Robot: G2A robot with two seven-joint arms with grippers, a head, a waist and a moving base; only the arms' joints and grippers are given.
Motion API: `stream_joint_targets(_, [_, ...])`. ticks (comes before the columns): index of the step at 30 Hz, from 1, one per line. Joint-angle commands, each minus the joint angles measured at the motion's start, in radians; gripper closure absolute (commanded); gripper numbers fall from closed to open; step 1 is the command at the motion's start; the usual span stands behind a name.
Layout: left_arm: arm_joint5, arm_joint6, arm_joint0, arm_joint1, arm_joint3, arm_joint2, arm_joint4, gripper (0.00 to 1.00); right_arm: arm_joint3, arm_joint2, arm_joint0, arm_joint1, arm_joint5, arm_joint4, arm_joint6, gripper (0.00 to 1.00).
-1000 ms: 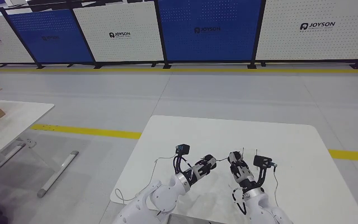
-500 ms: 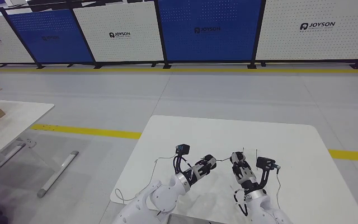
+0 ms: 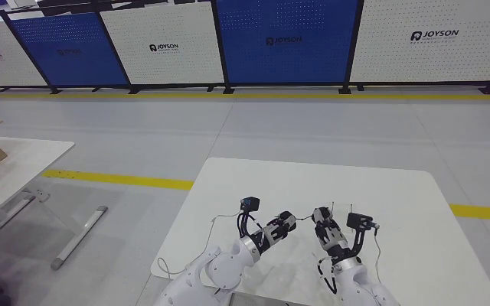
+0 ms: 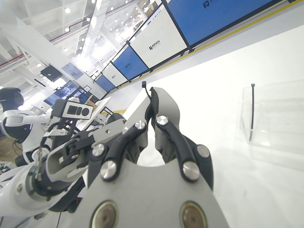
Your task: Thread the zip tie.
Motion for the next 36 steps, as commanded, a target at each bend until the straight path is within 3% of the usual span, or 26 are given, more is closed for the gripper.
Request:
stream_joint_targets(1, [0.0,0.0,0.0,0.0,0.0,0.0,0.0,1.0,-0.005,0.007,-0.005,0.0,-0.005,0.003,-0.008,1.0])
stream_joint_targets(21, [0.0,0.0,0.0,0.0,0.0,0.0,0.0,1.0,0.004,0.003,0.002,-0.008,0.011,-0.012,0.016,1.0])
stream_joint_targets(36, [0.0,0.0,0.0,0.0,0.0,0.0,0.0,1.0,0.02,0.005,0.003,-0.013,-0.041,0.027,0.031,1.0])
